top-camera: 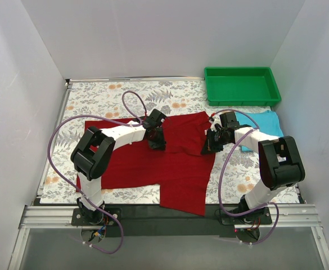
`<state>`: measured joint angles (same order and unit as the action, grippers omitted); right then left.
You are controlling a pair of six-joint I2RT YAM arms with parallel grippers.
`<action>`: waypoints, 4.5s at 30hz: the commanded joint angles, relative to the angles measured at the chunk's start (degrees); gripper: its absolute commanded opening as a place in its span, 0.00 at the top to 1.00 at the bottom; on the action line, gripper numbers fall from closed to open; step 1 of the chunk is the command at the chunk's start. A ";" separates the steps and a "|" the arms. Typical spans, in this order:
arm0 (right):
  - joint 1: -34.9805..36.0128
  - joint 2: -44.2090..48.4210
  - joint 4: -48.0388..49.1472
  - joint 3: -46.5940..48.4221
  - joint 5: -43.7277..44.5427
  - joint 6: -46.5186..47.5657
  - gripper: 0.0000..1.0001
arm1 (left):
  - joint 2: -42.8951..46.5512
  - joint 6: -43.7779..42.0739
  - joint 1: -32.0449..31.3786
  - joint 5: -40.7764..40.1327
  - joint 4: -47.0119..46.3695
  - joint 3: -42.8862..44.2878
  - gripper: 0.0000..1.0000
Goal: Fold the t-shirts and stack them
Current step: Fold the tshirt
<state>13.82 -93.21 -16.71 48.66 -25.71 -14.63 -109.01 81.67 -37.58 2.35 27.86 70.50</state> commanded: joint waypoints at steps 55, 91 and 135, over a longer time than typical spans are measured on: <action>-3.37 -16.02 15.03 27.53 7.96 -7.16 0.76 | 4.97 -8.54 34.06 -12.19 -1.84 3.85 0.52; -7.50 -4.81 9.33 16.83 12.88 -6.38 0.58 | 12.32 -4.34 44.44 -12.62 3.68 0.71 0.32; 3.31 27.64 -5.43 -12.10 10.86 0.66 0.42 | 36.42 16.95 44.70 -25.03 16.53 -36.57 0.58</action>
<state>16.97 -67.33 -22.41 37.26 -14.31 -13.56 -72.42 98.85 6.70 -21.56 46.92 35.59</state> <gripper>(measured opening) 0.580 0.435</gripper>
